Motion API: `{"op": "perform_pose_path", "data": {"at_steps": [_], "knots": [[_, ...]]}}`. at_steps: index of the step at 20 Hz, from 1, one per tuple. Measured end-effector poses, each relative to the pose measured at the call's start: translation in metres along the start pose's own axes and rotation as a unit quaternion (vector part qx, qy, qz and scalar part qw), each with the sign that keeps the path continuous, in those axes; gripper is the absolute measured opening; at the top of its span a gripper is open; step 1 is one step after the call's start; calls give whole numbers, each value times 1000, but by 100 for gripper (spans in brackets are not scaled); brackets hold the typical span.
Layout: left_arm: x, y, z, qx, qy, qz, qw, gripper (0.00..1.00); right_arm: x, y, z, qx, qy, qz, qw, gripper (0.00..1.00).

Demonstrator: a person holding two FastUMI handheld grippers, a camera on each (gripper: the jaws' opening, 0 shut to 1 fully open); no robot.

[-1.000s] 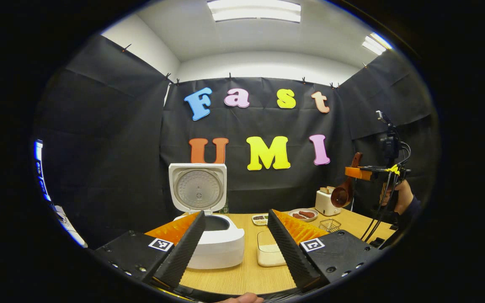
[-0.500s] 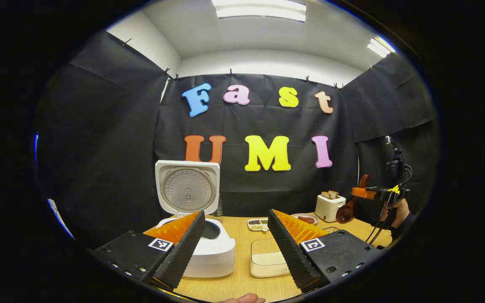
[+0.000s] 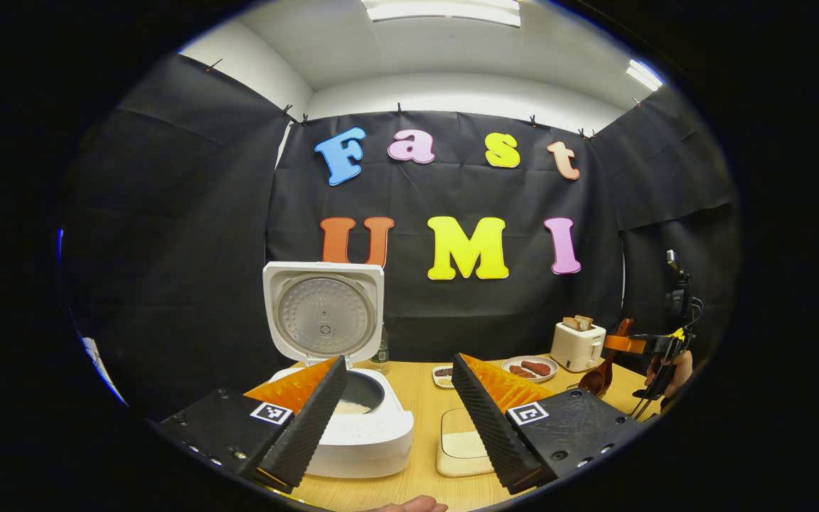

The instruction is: Close the left gripper, press the button to open the rice cooker; take a wooden spoon from the chopstick holder with the right hand, scoop a spoonful of rice and pour it into the rice cooker, then put the wooden spoon back into the chopstick holder.

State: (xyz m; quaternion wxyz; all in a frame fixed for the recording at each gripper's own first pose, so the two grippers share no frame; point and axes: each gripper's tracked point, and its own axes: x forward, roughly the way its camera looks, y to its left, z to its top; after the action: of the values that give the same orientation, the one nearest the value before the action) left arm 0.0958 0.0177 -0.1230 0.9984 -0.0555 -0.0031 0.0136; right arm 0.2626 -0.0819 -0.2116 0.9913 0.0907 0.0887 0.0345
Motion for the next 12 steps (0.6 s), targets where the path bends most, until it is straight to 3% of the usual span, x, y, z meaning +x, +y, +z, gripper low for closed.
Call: {"op": "perform_pose_path", "data": {"at_steps": [2, 3, 4, 5, 12], "knots": [[4, 0, 1, -14, 4, -8, 1000, 94, -4, -15, 8, -16, -13, -39, 999, 55], [6, 2, 2, -21, 6, -7, 1000, 94, -9, -16, 14, -25, -17, -50, 998, 77], [8, 5, 1, -24, 9, -6, 1000, 94, -14, -17, 19, -30, -24, -56, 998, 83], [10, 8, 1, -25, 11, -4, 1000, 94, -18, -16, 26, -34, -31, -58, 997, 95], [38, 37, 12, 2, 19, 16, 1000, 94, -73, 1, 60, -62, -63, -69, 994, 95]]}}
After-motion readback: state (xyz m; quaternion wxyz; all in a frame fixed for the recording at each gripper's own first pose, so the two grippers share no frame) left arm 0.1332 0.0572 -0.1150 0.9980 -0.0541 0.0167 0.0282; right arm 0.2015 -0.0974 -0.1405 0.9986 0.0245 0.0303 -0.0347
